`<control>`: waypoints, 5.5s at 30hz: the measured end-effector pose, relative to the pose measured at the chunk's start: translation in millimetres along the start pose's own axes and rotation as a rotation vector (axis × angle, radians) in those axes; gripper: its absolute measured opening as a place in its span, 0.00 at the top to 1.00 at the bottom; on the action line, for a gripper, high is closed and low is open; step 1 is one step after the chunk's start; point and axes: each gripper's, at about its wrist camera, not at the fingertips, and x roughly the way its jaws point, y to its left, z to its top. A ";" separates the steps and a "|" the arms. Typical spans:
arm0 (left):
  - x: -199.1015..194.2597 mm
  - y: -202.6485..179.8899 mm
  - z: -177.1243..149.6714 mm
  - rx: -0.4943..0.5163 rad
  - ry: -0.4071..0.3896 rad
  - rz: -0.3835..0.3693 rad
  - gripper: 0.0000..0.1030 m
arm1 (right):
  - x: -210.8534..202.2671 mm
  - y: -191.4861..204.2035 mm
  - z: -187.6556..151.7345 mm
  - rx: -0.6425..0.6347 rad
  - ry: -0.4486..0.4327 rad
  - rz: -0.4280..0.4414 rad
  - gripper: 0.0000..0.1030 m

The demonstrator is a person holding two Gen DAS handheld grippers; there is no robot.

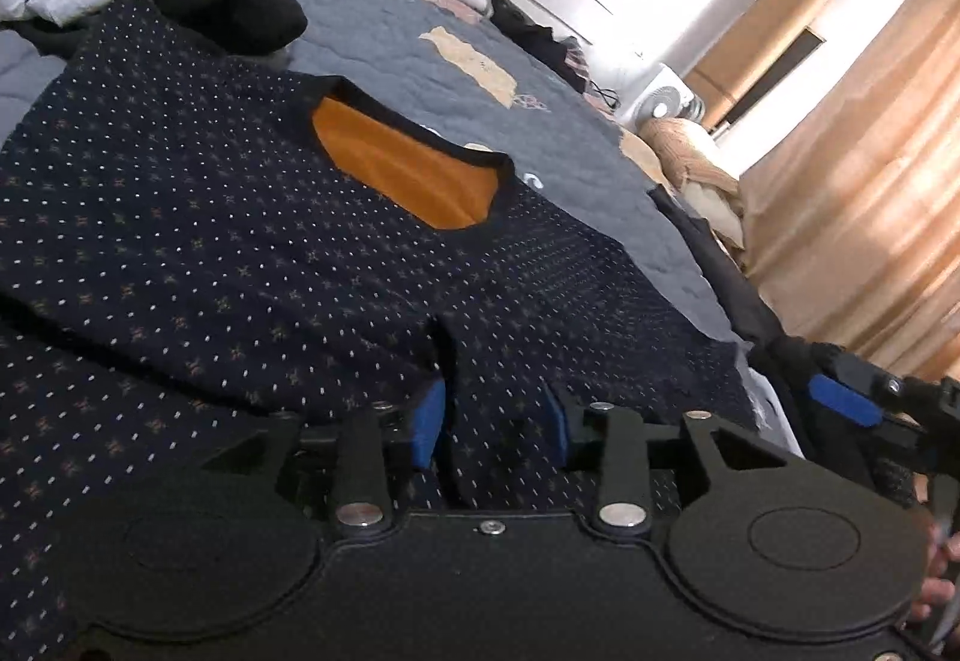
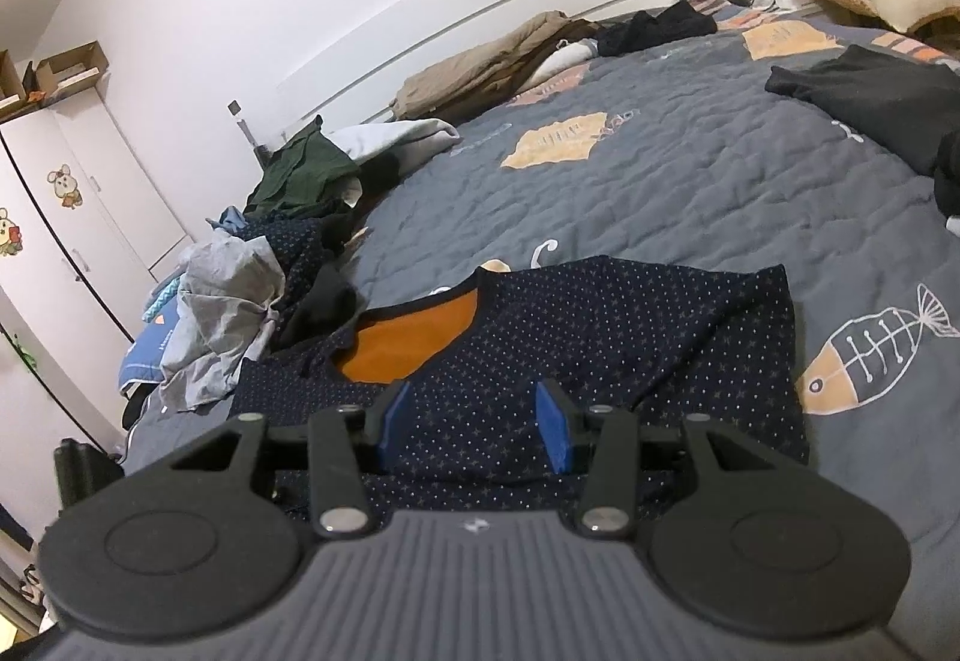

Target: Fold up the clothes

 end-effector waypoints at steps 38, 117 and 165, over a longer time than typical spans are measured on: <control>-67.9 9.8 91.3 0.182 -0.182 0.198 0.92 | 6.7 3.8 1.2 0.009 0.019 0.022 0.55; 284.2 -193.3 67.3 0.687 0.437 -0.026 0.89 | 71.3 -11.5 -53.4 -0.539 0.224 -0.172 0.92; 62.5 -109.6 117.9 0.417 0.061 0.053 0.39 | 35.7 -29.7 -8.4 -0.480 0.278 -0.182 0.86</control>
